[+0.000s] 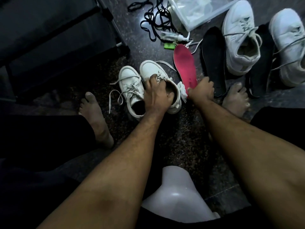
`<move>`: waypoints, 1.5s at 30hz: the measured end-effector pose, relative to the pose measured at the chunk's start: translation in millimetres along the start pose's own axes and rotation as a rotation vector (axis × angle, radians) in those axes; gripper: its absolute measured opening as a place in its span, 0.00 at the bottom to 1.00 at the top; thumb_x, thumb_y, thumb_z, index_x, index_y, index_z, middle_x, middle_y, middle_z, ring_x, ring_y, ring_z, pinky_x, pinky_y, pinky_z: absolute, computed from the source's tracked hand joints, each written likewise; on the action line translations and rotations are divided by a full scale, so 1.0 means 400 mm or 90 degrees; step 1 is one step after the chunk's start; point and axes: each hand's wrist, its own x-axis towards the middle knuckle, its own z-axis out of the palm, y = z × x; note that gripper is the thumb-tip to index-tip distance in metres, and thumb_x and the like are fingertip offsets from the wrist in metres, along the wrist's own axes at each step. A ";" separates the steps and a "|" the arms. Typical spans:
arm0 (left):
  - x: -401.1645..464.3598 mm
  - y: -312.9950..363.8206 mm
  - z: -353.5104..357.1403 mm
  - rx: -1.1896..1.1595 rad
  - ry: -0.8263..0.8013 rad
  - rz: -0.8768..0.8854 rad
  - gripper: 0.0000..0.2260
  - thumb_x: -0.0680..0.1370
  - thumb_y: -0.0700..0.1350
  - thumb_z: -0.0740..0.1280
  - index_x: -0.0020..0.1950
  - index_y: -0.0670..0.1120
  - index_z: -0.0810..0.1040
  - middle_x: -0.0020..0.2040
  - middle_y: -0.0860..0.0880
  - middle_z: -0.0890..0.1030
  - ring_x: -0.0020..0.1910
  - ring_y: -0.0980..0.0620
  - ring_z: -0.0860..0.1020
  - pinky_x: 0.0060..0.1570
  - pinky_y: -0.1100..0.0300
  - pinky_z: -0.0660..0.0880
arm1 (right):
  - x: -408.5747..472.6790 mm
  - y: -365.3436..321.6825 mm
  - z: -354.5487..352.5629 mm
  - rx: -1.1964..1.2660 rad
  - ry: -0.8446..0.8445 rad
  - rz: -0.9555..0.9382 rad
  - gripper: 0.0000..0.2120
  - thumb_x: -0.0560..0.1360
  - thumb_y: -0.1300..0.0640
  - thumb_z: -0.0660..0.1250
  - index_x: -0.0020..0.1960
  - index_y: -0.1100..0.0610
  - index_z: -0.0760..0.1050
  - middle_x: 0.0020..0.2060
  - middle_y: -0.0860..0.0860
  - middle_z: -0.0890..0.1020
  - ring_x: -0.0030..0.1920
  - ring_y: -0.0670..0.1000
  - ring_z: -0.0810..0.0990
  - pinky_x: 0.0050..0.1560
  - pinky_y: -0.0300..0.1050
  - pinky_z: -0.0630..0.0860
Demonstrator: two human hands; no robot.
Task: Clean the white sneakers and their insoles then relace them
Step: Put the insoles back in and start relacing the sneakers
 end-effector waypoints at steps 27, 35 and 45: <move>0.010 -0.007 -0.091 -0.102 -0.053 -0.042 0.09 0.77 0.46 0.69 0.52 0.43 0.84 0.51 0.42 0.83 0.52 0.40 0.81 0.52 0.48 0.77 | -0.123 -0.030 -0.125 0.342 0.093 -0.072 0.11 0.77 0.60 0.62 0.56 0.59 0.79 0.51 0.59 0.83 0.54 0.59 0.80 0.53 0.47 0.72; -0.016 -0.031 -0.110 -0.212 -0.054 -0.131 0.08 0.75 0.45 0.72 0.51 0.43 0.86 0.48 0.42 0.86 0.50 0.43 0.82 0.50 0.57 0.75 | -0.160 0.009 -0.192 0.299 0.059 -0.166 0.16 0.64 0.50 0.58 0.46 0.46 0.81 0.41 0.50 0.85 0.42 0.56 0.84 0.46 0.56 0.82; -0.032 0.015 -0.110 -0.137 -0.062 -0.117 0.11 0.76 0.42 0.67 0.55 0.41 0.83 0.52 0.37 0.83 0.54 0.36 0.81 0.51 0.49 0.77 | -0.314 -0.039 -0.354 0.095 0.048 -0.160 0.18 0.64 0.47 0.60 0.48 0.48 0.82 0.39 0.52 0.85 0.43 0.56 0.83 0.49 0.52 0.81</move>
